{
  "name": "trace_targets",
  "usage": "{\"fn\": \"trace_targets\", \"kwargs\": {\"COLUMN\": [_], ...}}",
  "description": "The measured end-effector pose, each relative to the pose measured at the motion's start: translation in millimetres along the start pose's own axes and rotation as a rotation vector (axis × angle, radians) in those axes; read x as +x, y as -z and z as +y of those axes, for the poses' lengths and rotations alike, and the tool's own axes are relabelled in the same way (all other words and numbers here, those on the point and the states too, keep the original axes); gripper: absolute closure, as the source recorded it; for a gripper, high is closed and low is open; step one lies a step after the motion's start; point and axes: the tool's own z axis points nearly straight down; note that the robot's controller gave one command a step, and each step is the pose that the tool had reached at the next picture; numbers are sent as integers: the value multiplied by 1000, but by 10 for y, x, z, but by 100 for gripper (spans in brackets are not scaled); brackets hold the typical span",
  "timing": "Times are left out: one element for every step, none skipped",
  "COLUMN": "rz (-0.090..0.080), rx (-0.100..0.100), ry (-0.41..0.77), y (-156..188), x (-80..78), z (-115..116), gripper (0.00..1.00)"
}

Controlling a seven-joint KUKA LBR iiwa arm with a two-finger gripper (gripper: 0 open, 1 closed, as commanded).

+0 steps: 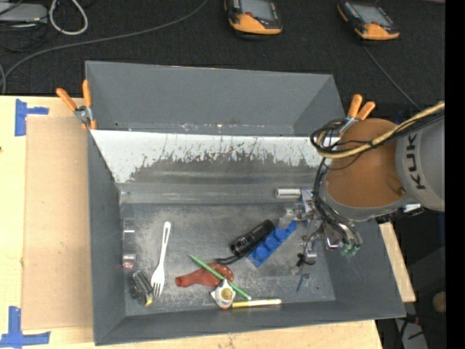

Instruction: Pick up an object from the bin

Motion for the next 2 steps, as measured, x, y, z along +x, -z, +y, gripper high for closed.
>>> {"fn": "trace_targets", "kwargs": {"rz": [-8, -10], "rx": [1, 1], "ry": [3, 126], "y": [45, -551], "x": [-19, -550], "z": [3, 218], "gripper": [0, 0]}}
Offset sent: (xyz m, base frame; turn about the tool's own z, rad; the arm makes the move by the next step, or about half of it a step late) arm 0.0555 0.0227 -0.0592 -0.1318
